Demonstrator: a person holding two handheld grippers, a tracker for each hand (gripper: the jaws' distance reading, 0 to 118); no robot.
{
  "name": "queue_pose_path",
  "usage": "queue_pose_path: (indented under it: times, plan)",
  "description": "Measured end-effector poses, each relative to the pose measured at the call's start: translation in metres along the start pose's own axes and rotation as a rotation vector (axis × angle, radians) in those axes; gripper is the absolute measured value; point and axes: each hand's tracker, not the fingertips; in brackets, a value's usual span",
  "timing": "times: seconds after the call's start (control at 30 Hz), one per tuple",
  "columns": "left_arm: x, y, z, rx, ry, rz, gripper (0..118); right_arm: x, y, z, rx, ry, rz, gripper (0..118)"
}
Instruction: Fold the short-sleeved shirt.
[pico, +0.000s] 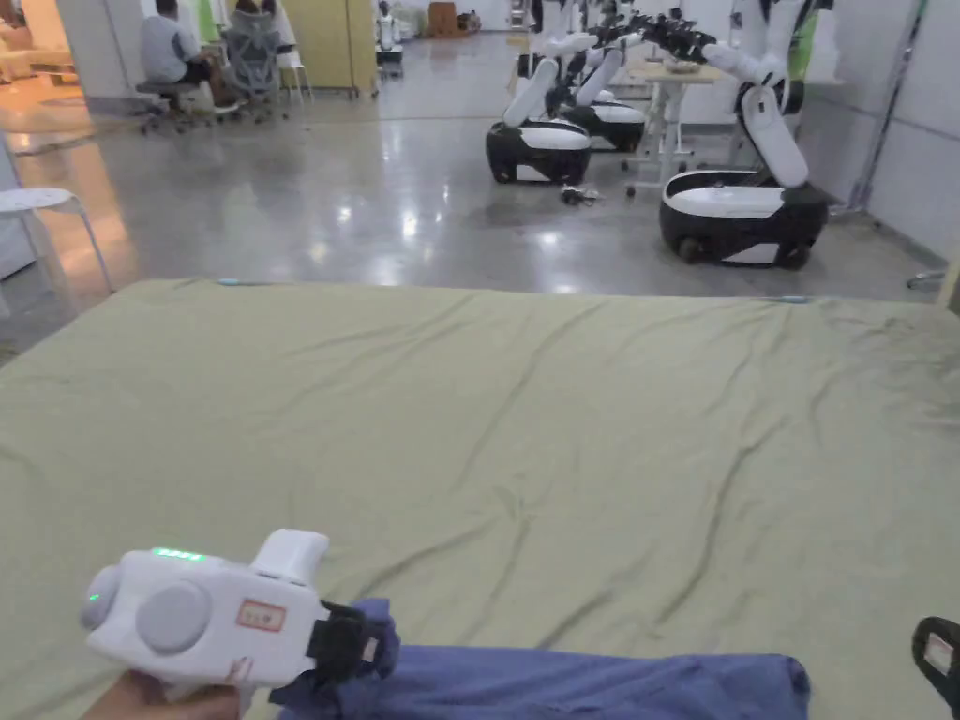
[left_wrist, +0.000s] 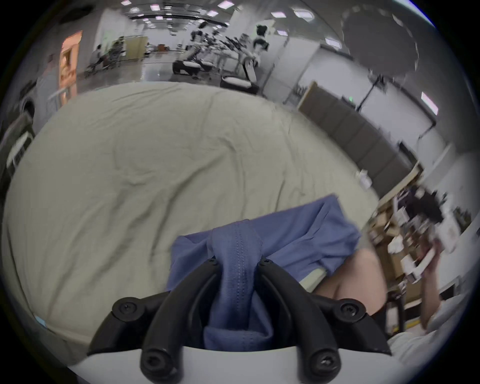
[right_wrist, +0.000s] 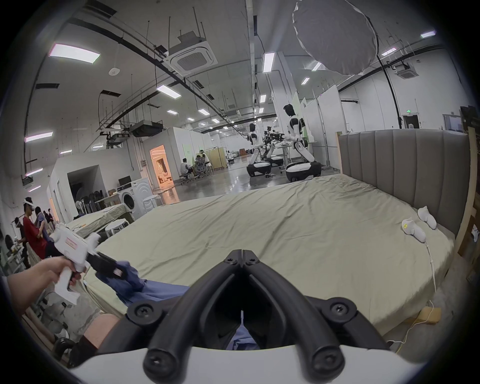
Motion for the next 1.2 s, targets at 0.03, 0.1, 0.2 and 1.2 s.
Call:
queue_pose_path:
  times: [0.03, 0.1, 0.2, 1.2]
  plan:
    - [0.002, 0.001, -0.011, -0.022, 0.021, -0.008, 15, 0.001, 0.0, 0.001, 0.004, 0.001, -0.006, 0]
    - [0.005, 0.002, -0.035, -0.067, 0.024, 0.031, 15, 0.002, -0.001, 0.004, 0.007, 0.007, -0.027, 0]
    - [0.012, 0.001, -0.054, -0.085, 0.015, 0.056, 15, 0.0, -0.003, 0.007, -0.001, 0.006, -0.03, 0]
    - [-0.004, -0.044, 0.01, 0.141, 0.089, 0.128, 0, -0.006, -0.009, 0.001, -0.045, 0.037, -0.041, 0]
